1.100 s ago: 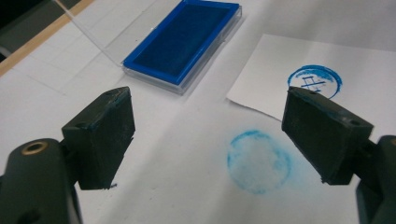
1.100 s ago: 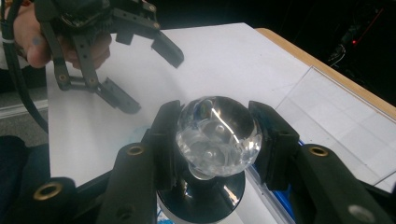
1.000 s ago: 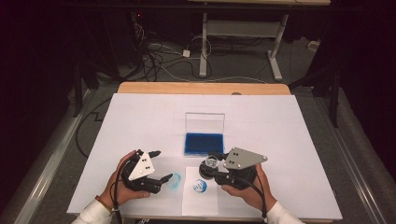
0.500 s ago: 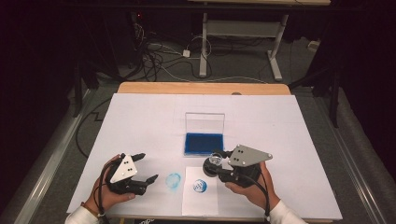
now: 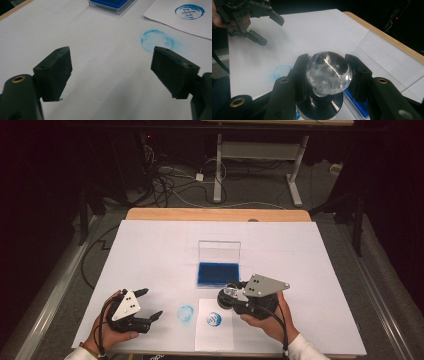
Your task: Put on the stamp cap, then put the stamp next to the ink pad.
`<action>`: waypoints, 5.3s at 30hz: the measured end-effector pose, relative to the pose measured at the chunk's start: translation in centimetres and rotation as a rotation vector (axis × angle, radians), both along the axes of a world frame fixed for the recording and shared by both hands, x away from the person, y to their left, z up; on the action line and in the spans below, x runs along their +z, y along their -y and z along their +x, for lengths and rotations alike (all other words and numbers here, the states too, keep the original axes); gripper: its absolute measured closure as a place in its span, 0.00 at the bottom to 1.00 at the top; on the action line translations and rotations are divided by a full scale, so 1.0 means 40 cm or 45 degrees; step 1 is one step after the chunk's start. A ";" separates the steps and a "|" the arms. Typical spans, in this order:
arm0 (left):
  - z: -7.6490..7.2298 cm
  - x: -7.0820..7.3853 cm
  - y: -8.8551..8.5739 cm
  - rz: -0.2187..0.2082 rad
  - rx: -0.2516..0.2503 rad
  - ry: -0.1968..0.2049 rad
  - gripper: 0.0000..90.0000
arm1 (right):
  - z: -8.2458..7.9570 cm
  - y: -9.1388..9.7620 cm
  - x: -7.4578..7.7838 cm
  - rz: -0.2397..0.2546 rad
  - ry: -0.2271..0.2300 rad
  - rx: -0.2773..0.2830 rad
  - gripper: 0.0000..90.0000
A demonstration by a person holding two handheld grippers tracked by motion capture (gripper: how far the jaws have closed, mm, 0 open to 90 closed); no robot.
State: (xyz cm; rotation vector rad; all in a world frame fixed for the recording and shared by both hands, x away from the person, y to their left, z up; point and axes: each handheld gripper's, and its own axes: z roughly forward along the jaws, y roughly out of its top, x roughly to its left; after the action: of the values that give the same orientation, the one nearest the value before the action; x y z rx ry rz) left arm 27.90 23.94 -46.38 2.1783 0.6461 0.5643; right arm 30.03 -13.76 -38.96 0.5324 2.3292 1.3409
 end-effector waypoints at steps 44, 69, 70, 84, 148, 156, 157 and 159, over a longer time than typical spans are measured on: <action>0.002 -0.011 0.019 0.016 -0.031 -0.040 0.18 | 0.148 0.045 -0.006 -0.053 -0.021 -0.227 0.63; 0.004 -0.020 0.027 0.047 -0.039 -0.068 0.18 | 0.263 0.097 -0.086 -0.153 -0.111 -0.423 0.63; 0.003 -0.020 0.028 0.048 -0.039 -0.068 0.18 | 0.266 0.096 -0.089 -0.158 -0.114 -0.429 0.63; 0.004 -0.021 0.027 0.043 -0.039 -0.073 0.18 | 0.284 0.091 -0.124 -0.181 -0.163 -0.455 0.63; 0.018 -0.014 0.022 0.007 -0.028 -0.071 0.18 | 0.203 0.094 -0.019 -0.010 0.053 -0.412 0.25; 0.015 -0.015 0.023 0.016 -0.022 -0.069 0.18 | 0.188 0.090 0.001 -0.008 0.082 -0.395 0.25; 0.016 -0.016 0.025 0.020 -0.024 -0.071 0.18 | 0.187 0.089 0.002 -0.011 0.085 -0.389 0.25; 0.018 -0.019 0.026 0.028 -0.025 -0.073 0.18 | 0.185 0.088 0.003 -0.013 0.086 -0.385 0.24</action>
State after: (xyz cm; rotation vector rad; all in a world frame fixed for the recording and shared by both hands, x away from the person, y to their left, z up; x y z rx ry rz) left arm 28.63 22.90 -47.13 2.2261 0.6507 0.5023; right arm 37.44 -17.28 -38.85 0.7877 2.0990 1.1848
